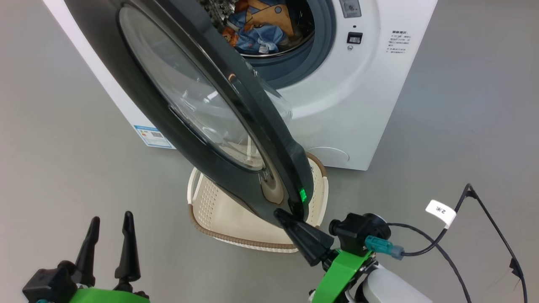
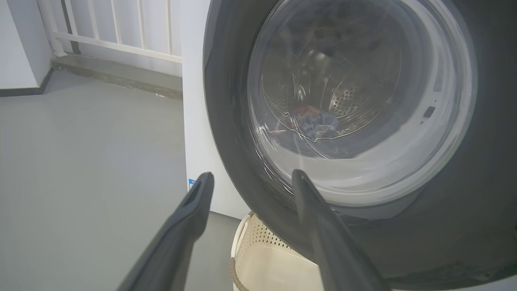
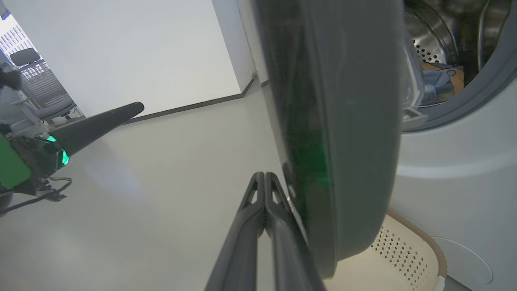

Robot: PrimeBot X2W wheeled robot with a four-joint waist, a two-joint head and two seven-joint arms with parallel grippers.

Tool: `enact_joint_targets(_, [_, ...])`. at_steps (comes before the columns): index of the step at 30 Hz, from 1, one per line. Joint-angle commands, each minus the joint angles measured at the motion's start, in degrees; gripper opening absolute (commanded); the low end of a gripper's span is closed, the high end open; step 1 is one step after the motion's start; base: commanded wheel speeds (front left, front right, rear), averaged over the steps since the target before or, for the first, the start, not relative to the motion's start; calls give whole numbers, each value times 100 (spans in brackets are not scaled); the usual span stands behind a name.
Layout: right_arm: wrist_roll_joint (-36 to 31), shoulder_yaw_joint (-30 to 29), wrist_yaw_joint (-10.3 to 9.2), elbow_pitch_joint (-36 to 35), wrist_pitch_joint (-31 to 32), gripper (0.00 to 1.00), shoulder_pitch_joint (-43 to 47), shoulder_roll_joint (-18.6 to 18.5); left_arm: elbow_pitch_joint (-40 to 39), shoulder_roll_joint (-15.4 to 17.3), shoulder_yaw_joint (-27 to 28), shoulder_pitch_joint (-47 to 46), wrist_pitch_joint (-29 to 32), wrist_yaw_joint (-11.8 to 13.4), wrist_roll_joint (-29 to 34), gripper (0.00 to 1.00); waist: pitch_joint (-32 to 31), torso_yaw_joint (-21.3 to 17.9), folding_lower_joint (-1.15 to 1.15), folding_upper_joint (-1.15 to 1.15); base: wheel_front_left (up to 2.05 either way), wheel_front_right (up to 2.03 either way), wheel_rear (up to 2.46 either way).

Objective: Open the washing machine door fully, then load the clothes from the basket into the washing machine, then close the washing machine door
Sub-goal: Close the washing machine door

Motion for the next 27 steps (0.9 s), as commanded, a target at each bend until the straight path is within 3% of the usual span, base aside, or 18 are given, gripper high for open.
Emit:
enact_joint_targets(1, [23, 14, 52, -114, -28, 0, -110, 116, -138, 58, 168, -227, -38, -9, -15, 100, 17, 0, 0, 0, 0, 0, 0])
enact_joint_targets(27, [-219, -1174, 52, -96, -28, 0, -979, -39, -192, -15, -193, -645, -38, -9, -47, 100, 726, -77, 0, 0, 0, 0, 0])
